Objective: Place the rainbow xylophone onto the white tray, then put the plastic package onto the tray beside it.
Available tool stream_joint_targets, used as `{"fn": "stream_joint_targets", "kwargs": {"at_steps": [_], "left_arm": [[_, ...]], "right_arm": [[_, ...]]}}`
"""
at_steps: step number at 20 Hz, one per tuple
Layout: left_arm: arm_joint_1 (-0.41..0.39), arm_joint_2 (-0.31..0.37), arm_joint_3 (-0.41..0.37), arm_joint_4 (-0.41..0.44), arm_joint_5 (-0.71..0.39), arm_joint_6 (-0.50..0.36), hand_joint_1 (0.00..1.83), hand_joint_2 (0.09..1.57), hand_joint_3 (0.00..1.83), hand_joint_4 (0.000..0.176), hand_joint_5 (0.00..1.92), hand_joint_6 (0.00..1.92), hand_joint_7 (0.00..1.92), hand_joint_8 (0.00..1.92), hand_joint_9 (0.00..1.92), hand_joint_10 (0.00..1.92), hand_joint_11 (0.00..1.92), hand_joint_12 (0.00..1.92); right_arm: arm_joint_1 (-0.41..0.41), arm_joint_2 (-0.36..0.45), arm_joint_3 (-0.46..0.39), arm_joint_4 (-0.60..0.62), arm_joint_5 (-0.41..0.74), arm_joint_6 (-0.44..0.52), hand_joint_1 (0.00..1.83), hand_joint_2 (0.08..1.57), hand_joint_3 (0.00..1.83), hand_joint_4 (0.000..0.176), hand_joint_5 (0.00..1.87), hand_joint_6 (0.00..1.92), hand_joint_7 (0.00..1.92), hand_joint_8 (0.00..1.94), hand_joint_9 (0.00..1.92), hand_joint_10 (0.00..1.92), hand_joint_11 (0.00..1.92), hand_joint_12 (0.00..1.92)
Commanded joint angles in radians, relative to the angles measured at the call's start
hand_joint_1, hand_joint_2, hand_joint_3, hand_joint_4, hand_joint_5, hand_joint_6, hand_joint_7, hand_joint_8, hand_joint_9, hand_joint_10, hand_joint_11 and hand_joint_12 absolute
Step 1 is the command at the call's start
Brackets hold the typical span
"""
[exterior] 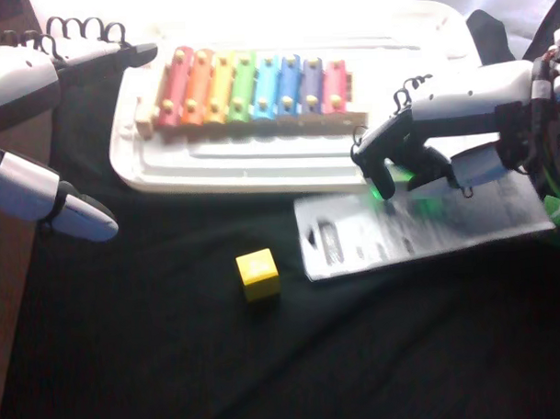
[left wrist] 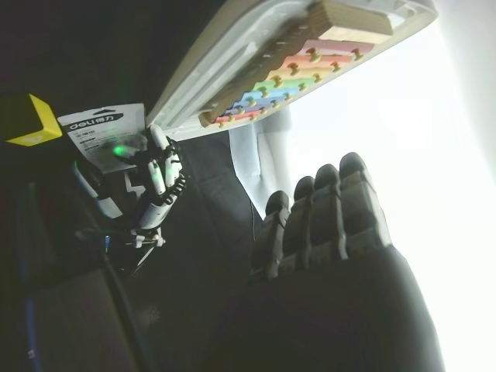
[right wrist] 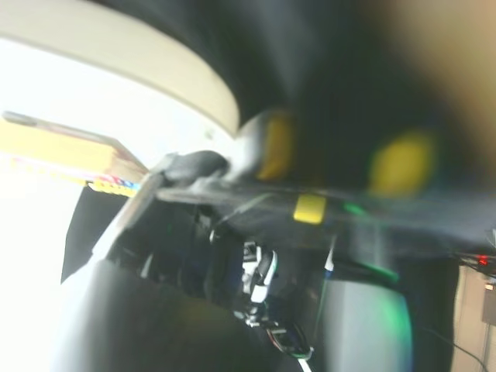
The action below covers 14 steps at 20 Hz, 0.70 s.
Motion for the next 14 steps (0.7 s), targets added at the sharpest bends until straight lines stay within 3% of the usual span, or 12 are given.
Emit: {"fn": "stream_joint_targets", "kwargs": {"at_steps": [1, 2, 3, 4, 5, 6, 8, 9, 10, 11, 13, 14], "left_arm": [[-0.007, -0.006, 0.004, -0.030, -0.104, -0.003, 0.91, 0.72, 0.02, 0.059, 0.00, 0.00, 0.00, 0.00, 0.00, 0.00, 0.00, 0.00], [-0.007, -0.008, 0.006, -0.030, -0.103, -0.003, 0.91, 0.70, 0.00, 0.058, 0.00, 0.00, 0.00, 0.00, 0.00, 0.00, 0.00, 0.00], [-0.007, -0.009, 0.006, -0.030, -0.103, -0.003, 0.90, 0.69, 0.00, 0.056, 0.00, 0.00, 0.00, 0.00, 0.00, 0.00, 0.00, 0.00], [-0.007, -0.011, 0.008, -0.030, -0.103, -0.003, 0.90, 0.69, 0.00, 0.044, 0.00, 0.00, 0.00, 0.00, 0.00, 0.00, 0.00, 0.00], [-0.007, -0.013, 0.008, -0.030, -0.103, -0.003, 0.91, 0.71, 0.01, 0.020, 0.00, 0.00, 0.00, 0.00, 0.00, 0.00, 0.00, 0.00], [-0.007, -0.015, 0.009, -0.030, -0.103, -0.003, 0.90, 0.69, 0.00, 0.042, 0.00, 0.00, 0.00, 0.00, 0.00, 0.00, 0.00, 0.00], [-0.007, -0.015, 0.009, -0.030, -0.103, -0.003, 0.89, 0.69, 0.00, 0.043, 0.00, 0.00, 0.00, 0.00, 0.00, 0.00, 0.00, 0.00], [-0.007, -0.015, 0.009, -0.030, -0.103, -0.003, 0.86, 0.69, 0.00, 0.052, 0.00, 0.00, 0.00, 0.00, 0.00, 0.00, 0.00, 0.00], [-0.007, -0.015, 0.009, -0.030, -0.103, -0.003, 0.88, 0.70, 0.00, 0.048, 0.00, 0.00, 0.00, 0.00, 0.00, 0.00, 0.00, 0.00], [-0.007, -0.015, 0.010, -0.030, -0.103, -0.003, 0.90, 0.69, 0.00, 0.054, 0.00, 0.00, 0.00, 0.00, 0.00, 0.00, 0.00, 0.00], [-0.006, -0.015, 0.010, -0.032, -0.103, -0.004, 0.91, 0.72, 0.01, 0.058, 0.00, 0.00, 0.00, 0.00, 0.00, 0.00, 0.00, 0.00], [-0.005, -0.015, 0.010, -0.032, -0.103, -0.004, 0.91, 0.72, 0.01, 0.058, 0.00, 0.00, 0.00, 0.00, 0.00, 0.00, 0.00, 0.00]], "right_arm": [[-0.011, 0.000, 0.005, -0.007, 0.021, 0.000, 1.35, 1.24, 0.00, 0.000, 0.58, 1.22, 0.72, 1.46, 0.83, 1.53, 0.80, 1.48], [-0.011, 0.000, 0.006, 0.004, 0.021, -0.003, 1.24, 1.25, 0.00, 0.000, 0.62, 1.26, 0.80, 1.48, 0.76, 1.37, 0.75, 1.51], [-0.011, 0.000, 0.006, 0.009, 0.021, -0.007, 1.22, 1.24, 0.00, 0.000, 0.64, 1.25, 0.84, 1.45, 0.80, 1.34, 0.80, 1.51], [-0.011, 0.000, 0.006, 0.015, 0.021, -0.012, 1.22, 1.23, 0.00, 0.000, 0.67, 1.19, 0.86, 1.41, 0.85, 1.30, 0.86, 1.49], [-0.011, 0.000, 0.006, 0.019, 0.022, -0.014, 1.23, 1.21, 0.00, 0.000, 0.70, 1.17, 0.89, 1.36, 0.85, 1.27, 0.85, 1.47], [-0.011, 0.000, 0.006, 0.025, 0.022, -0.017, 1.24, 1.20, 0.00, 0.000, 0.72, 1.10, 0.90, 1.36, 0.89, 1.22, 0.90, 1.45], [-0.011, 0.004, 0.005, 0.035, 0.023, -0.018, 1.23, 1.22, 0.00, 0.000, 0.70, 1.11, 0.86, 1.43, 0.86, 1.29, 0.85, 1.52], [-0.011, 0.010, 0.003, 0.043, 0.026, -0.018, 1.23, 1.21, 0.00, 0.000, 0.72, 1.08, 0.89, 1.40, 0.88, 1.29, 0.85, 1.51], [-0.011, 0.016, 0.000, 0.052, 0.032, -0.018, 1.33, 1.13, 0.00, 0.000, 0.72, 0.57, 0.94, 1.16, 0.84, 1.35, 0.83, 1.58], [-0.011, 0.024, -0.002, 0.073, 0.039, -0.022, 1.29, 1.03, 0.00, 0.000, 0.79, 0.25, 0.82, 1.08, 0.83, 1.37, 0.81, 1.60], [-0.011, 0.047, -0.015, 0.140, 0.050, -0.060, 1.30, 0.96, 0.00, 0.000, 0.77, 0.01, 0.87, 0.67, 0.81, 0.95, 0.67, 1.39], [-0.010, 0.053, -0.021, 0.155, 0.051, -0.070, 1.30, 0.96, 0.00, 0.000, 0.77, 0.01, 0.87, 0.67, 0.81, 0.95, 0.67, 1.39]]}}
